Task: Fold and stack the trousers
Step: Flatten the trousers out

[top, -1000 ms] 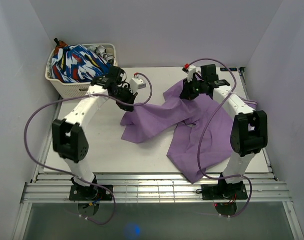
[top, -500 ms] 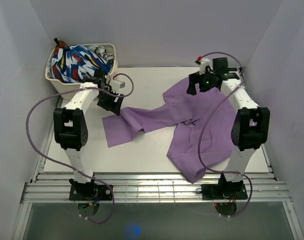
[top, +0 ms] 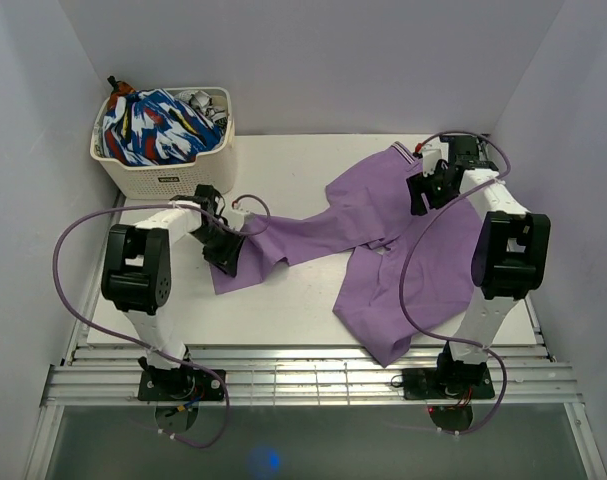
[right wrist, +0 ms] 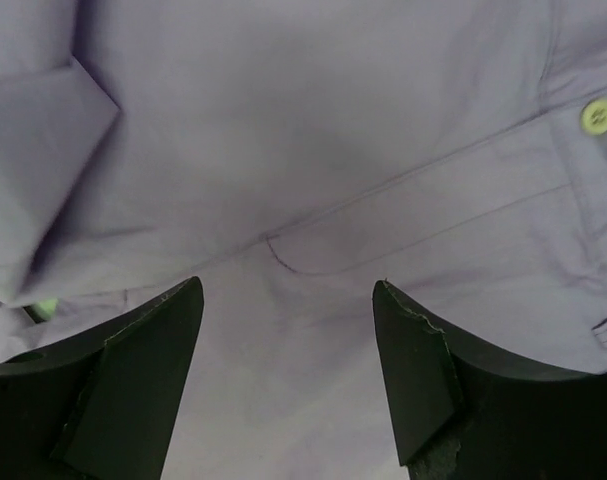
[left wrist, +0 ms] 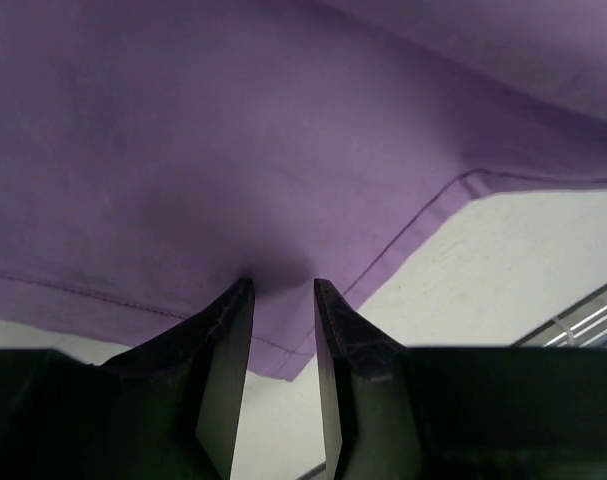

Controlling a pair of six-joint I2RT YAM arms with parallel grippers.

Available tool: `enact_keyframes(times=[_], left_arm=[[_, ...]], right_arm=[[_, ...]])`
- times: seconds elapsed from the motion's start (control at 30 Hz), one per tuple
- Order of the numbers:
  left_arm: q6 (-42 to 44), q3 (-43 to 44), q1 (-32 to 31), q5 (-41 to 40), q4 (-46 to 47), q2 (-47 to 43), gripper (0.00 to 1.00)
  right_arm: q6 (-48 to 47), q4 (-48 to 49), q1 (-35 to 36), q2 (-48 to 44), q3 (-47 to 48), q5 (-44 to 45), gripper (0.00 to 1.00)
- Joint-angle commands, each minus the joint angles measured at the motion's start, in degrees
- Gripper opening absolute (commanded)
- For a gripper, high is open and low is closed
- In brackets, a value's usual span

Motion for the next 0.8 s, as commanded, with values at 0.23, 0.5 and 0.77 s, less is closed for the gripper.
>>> enact_keyframes(times=[0.23, 0.5, 0.77], left_arm=[[6.7, 1.0, 17.9, -13.9, 3.0, 6.1, 0.36], [12.1, 14.6, 26.5, -8.1, -3.2, 7.3, 0.65], [6.9, 16.2, 26.2, 3.7, -7.6, -0.5, 0.83]], right_arm=[[-7.5, -4.7, -1.4, -6.5, -5.7, -0.4, 0.74], [-13.3, -15.8, 6.1, -19.5, -9.9, -10.2, 0.72], [-5.0, -14.8, 37.5, -28.5, -22.6, -2.6, 0.79]])
